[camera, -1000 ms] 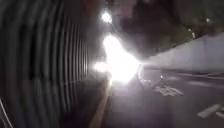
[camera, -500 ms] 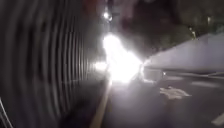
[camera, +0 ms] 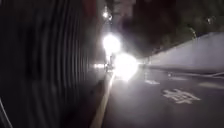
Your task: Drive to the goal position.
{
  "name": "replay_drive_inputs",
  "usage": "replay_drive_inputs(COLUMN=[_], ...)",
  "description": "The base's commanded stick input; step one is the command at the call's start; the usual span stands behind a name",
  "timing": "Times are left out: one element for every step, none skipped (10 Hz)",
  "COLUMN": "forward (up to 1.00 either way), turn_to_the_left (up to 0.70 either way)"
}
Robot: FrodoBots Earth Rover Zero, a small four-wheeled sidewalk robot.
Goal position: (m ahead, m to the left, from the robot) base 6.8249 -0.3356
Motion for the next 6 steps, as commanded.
replay_drive_inputs(forward=[0.45,0.45,0.45,0.45,0.45,0.45], turn_to_the_left=[0.0,0.0,0.0,0.0,0.0,0.0])
